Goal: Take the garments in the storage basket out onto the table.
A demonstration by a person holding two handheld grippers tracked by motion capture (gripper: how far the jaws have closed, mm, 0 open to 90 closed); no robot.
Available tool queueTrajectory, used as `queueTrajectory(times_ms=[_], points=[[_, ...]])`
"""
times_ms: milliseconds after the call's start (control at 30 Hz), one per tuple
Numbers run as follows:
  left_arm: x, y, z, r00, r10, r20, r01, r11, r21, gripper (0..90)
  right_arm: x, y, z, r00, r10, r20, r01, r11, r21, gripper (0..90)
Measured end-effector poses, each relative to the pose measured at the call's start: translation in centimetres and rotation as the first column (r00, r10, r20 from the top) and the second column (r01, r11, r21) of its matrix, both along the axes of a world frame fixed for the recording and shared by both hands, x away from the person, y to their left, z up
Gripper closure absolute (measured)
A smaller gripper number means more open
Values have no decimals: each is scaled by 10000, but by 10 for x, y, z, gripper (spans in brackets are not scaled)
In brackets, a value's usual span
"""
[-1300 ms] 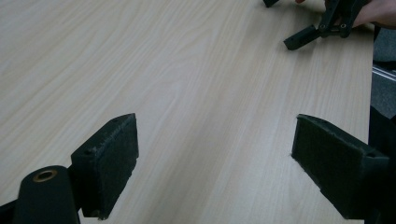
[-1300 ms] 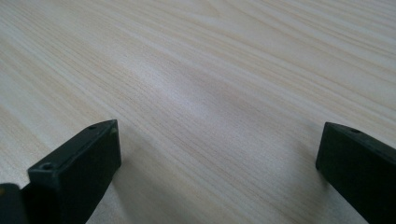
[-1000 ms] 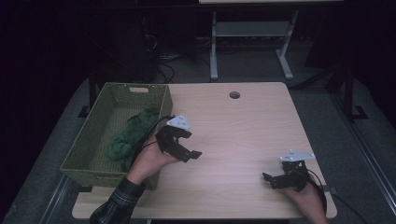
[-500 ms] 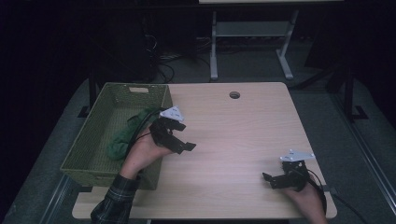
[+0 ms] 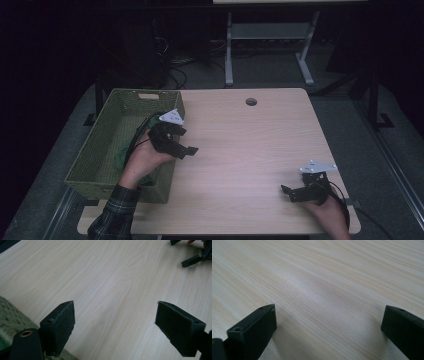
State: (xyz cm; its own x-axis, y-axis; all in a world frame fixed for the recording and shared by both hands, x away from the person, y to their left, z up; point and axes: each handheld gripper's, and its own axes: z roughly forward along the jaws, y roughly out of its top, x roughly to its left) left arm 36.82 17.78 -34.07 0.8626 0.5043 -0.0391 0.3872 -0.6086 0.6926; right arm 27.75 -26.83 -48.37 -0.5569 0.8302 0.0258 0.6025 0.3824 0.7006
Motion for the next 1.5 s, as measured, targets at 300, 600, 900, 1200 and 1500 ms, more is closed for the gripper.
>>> queueTrajectory(times_ms=[300, 600, 900, 1200, 1500], points=[[7, 19, 0, 9987, 515, 41, -515, 9987, -8, 158, 0, 0, 0, 10000, -4, -9, 4, 10000, 4, 0], [12, 34, -2, 9943, 1065, 63, -1065, 9943, 49, 157, 0, 0, 0, 10000, -5, -11, 5, 10000, 0, 0], [16, 56, -2, 9843, 1759, 157, -1761, 9842, 175, 165, 0, 0, 0, 10000, 1, -9, -1, 10000, -7, 0], [16, 76, -1, 9752, 2191, 326, -2202, 9748, 364, 228, 0, 0, 0, 10000, 3, -7, -3, 10000, -1, 0], [17, 97, -8, 9647, 2602, 410, -2621, 9635, 536, 289, 0, 0, 0, 10000, -1, -8, 1, 10000, -1, 0]])
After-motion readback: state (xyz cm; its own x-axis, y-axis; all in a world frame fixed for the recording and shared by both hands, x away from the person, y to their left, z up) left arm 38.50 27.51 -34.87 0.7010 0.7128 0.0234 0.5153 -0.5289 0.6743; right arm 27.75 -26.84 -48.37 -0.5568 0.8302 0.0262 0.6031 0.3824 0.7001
